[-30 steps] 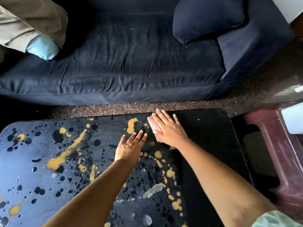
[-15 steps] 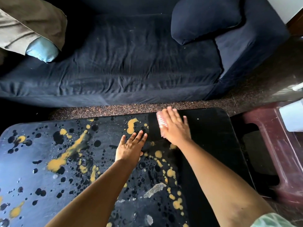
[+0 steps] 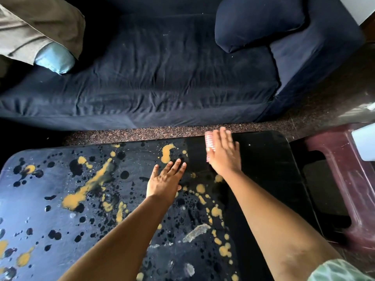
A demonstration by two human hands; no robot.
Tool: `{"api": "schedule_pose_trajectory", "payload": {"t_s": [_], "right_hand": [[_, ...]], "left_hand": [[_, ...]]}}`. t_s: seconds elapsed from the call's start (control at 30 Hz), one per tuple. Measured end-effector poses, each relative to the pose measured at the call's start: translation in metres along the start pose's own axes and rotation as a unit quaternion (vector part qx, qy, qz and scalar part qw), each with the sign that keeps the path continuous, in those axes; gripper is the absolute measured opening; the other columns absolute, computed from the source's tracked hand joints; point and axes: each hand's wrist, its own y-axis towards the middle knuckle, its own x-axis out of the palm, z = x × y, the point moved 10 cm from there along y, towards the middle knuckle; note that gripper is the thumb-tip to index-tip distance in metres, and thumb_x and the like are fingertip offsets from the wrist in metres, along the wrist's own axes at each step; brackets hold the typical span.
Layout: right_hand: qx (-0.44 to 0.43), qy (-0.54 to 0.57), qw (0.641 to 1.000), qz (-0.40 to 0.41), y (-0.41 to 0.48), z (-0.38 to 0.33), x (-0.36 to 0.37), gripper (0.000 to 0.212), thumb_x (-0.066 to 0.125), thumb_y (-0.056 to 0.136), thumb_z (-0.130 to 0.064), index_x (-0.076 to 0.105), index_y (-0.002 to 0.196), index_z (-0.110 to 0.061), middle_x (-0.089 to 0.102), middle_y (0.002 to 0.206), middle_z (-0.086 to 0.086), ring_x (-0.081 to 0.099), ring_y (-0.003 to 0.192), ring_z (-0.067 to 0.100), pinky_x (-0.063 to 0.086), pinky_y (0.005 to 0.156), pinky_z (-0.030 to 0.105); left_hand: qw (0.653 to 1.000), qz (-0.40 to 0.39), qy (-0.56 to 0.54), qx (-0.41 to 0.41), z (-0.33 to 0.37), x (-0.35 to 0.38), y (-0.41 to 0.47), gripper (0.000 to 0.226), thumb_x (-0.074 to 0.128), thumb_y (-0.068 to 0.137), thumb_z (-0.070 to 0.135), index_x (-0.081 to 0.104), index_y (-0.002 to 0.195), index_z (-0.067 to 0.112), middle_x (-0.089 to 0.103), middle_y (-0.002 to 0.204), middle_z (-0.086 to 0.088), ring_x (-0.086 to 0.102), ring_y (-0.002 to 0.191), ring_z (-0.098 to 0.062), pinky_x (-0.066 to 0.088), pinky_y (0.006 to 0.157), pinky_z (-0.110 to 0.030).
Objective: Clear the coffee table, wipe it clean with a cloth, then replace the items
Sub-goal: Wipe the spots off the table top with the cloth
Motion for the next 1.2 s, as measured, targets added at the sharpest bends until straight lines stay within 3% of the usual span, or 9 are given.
{"api": "schedule_pose_trajectory", "payload": {"t_s": [0.13, 0.27, 0.33, 0.53, 0.73, 0.93, 1.0, 1.1, 1.2], "right_hand": [[0.09, 0.007, 0.996, 0.014, -0.015, 0.004, 0.001, 0.072, 0.03, 0.097, -0.046, -0.006, 0.151, -0.015, -0.013, 0.158, 0.007, -0.011, 0.146, 0.026, 0.007, 0.117, 0.049], [-0.137, -0.031, 0.99, -0.011, -0.033, -0.071, 0.018, 0.07, 0.032, 0.097, -0.048, -0.001, 0.152, -0.019, -0.01, 0.159, 0.002, -0.008, 0.146, 0.023, 0.009, 0.117, 0.048], [-0.175, -0.038, 0.983, -0.036, -0.035, -0.06, 0.017, 0.067, 0.031, 0.097, -0.046, 0.0, 0.152, -0.023, -0.01, 0.159, -0.003, -0.008, 0.146, 0.018, 0.01, 0.118, 0.048], [0.067, -0.005, 0.998, 0.011, -0.038, -0.005, 0.01, 0.069, 0.035, 0.097, -0.042, 0.0, 0.152, -0.018, -0.004, 0.16, 0.005, -0.004, 0.146, 0.025, 0.012, 0.116, 0.046], [-0.15, -0.034, 0.988, -0.016, -0.055, -0.056, 0.022, 0.066, 0.036, 0.096, -0.041, 0.003, 0.151, -0.027, -0.003, 0.16, -0.006, -0.003, 0.147, 0.017, 0.011, 0.117, 0.048], [0.099, 0.017, 0.995, 0.018, -0.063, 0.022, 0.011, 0.067, 0.036, 0.096, -0.04, 0.003, 0.152, -0.021, -0.001, 0.16, 0.002, -0.001, 0.147, 0.023, 0.013, 0.116, 0.047], [0.046, 0.032, 0.998, 0.031, -0.074, -0.014, 0.019, 0.069, 0.039, 0.095, -0.04, 0.005, 0.152, -0.019, 0.001, 0.16, 0.004, 0.001, 0.147, 0.025, 0.013, 0.115, 0.046], [-0.148, -0.018, 0.989, 0.009, -0.092, -0.057, 0.034, 0.066, 0.038, 0.094, -0.041, 0.013, 0.151, -0.023, 0.008, 0.16, -0.001, 0.009, 0.146, 0.021, 0.018, 0.115, 0.049], [-0.095, -0.031, 0.995, 0.005, -0.087, -0.011, 0.028, 0.065, 0.032, 0.093, -0.043, 0.008, 0.151, -0.029, 0.003, 0.16, -0.006, 0.006, 0.147, 0.017, 0.017, 0.116, 0.049]], "left_hand": [[1.0, 0.006, -0.011, 0.003, -0.001, 0.001, 0.0, 0.069, 0.038, 0.102, 0.027, -0.01, 0.151, 0.03, -0.016, 0.158, 0.01, -0.009, 0.146, -0.011, -0.005, 0.117, -0.043], [1.0, 0.013, -0.011, 0.004, -0.001, -0.001, -0.001, 0.068, 0.038, 0.102, 0.028, -0.009, 0.151, 0.029, -0.015, 0.158, 0.009, -0.009, 0.146, -0.01, -0.006, 0.117, -0.043], [1.0, 0.022, -0.019, -0.001, -0.001, 0.0, -0.003, 0.068, 0.038, 0.101, 0.029, -0.01, 0.151, 0.028, -0.015, 0.158, 0.01, -0.01, 0.146, -0.01, -0.008, 0.116, -0.043], [0.999, 0.029, -0.03, -0.014, -0.003, 0.006, -0.005, 0.068, 0.034, 0.102, 0.031, -0.014, 0.15, 0.029, -0.018, 0.158, 0.01, -0.015, 0.145, -0.012, -0.009, 0.116, -0.043], [0.997, 0.069, -0.026, -0.023, -0.001, 0.001, -0.013, 0.064, 0.033, 0.103, 0.031, -0.009, 0.151, 0.027, -0.012, 0.159, 0.008, -0.012, 0.146, -0.015, -0.006, 0.118, -0.04], [0.995, 0.088, -0.05, -0.014, 0.009, 0.006, -0.03, 0.062, 0.029, 0.101, 0.046, 0.001, 0.152, 0.028, -0.003, 0.16, 0.008, -0.002, 0.148, -0.015, 0.006, 0.118, -0.039], [0.996, 0.071, -0.05, -0.013, 0.013, 0.011, -0.032, 0.079, 0.039, 0.092, 0.059, 0.0, 0.153, 0.027, -0.007, 0.16, 0.006, -0.003, 0.148, -0.016, 0.007, 0.119, -0.039], [0.998, 0.057, -0.035, -0.005, 0.011, 0.012, -0.031, 0.095, 0.053, 0.084, 0.063, -0.001, 0.153, 0.026, -0.009, 0.16, 0.006, -0.003, 0.148, -0.016, 0.008, 0.12, -0.04], [0.999, 0.039, -0.025, 0.01, 0.008, 0.011, -0.028, 0.099, 0.06, 0.082, 0.058, -0.004, 0.152, 0.028, -0.011, 0.16, 0.008, -0.002, 0.148, -0.014, 0.006, 0.119, -0.039]]}}
